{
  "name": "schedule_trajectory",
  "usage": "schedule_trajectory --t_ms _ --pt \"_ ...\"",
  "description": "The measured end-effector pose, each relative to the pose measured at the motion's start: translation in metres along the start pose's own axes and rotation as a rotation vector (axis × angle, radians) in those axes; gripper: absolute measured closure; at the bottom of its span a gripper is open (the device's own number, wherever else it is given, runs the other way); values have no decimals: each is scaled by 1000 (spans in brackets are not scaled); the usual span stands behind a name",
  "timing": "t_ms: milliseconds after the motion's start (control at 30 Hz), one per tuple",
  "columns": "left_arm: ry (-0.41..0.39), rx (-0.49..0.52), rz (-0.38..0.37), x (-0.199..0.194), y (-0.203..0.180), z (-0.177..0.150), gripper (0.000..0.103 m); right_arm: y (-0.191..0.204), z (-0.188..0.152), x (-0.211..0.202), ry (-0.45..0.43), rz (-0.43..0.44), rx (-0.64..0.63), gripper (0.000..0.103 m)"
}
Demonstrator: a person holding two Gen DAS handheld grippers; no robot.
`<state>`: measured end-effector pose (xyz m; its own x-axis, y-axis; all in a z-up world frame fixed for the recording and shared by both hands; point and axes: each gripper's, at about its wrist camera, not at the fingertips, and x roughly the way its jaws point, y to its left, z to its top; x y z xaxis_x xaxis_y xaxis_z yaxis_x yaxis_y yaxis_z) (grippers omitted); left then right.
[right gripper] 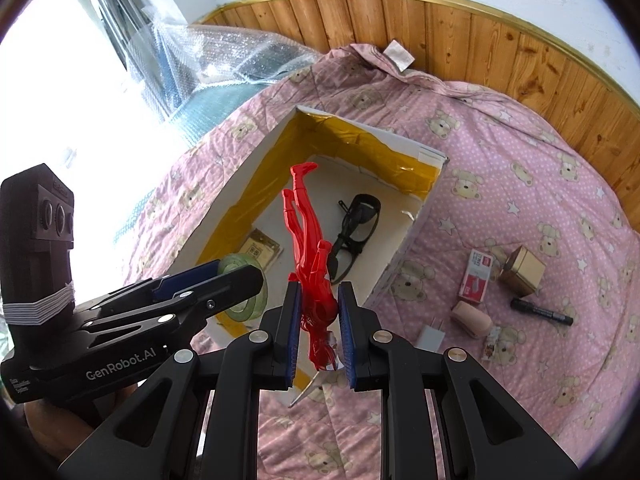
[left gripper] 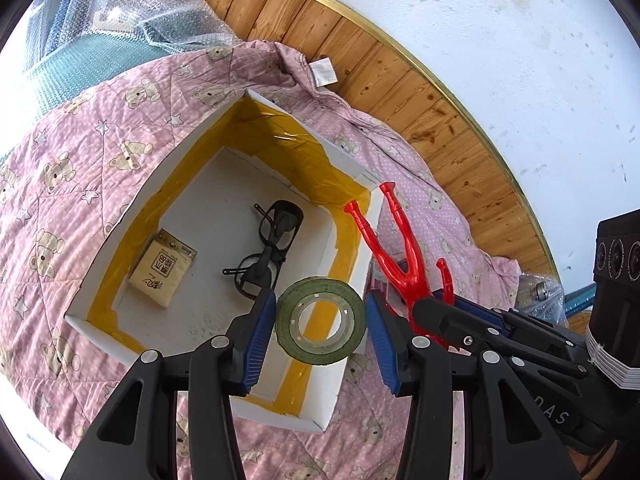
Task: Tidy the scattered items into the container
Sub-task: 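Carry the red figure and green tape with both grippers over the white box, then open both grippers to drop the red figure and tape into the box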
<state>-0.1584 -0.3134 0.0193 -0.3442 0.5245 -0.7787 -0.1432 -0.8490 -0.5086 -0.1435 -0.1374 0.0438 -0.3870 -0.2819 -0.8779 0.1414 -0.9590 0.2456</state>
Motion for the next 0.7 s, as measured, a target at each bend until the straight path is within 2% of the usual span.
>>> schedule_trajectory --t_ms 300,700 --pt "17 -24 16 18 14 16 55 -2 21 19 22 13 0 84" --pt "10 -49 65 49 40 61 55 -6 38 53 72 37 25 84"
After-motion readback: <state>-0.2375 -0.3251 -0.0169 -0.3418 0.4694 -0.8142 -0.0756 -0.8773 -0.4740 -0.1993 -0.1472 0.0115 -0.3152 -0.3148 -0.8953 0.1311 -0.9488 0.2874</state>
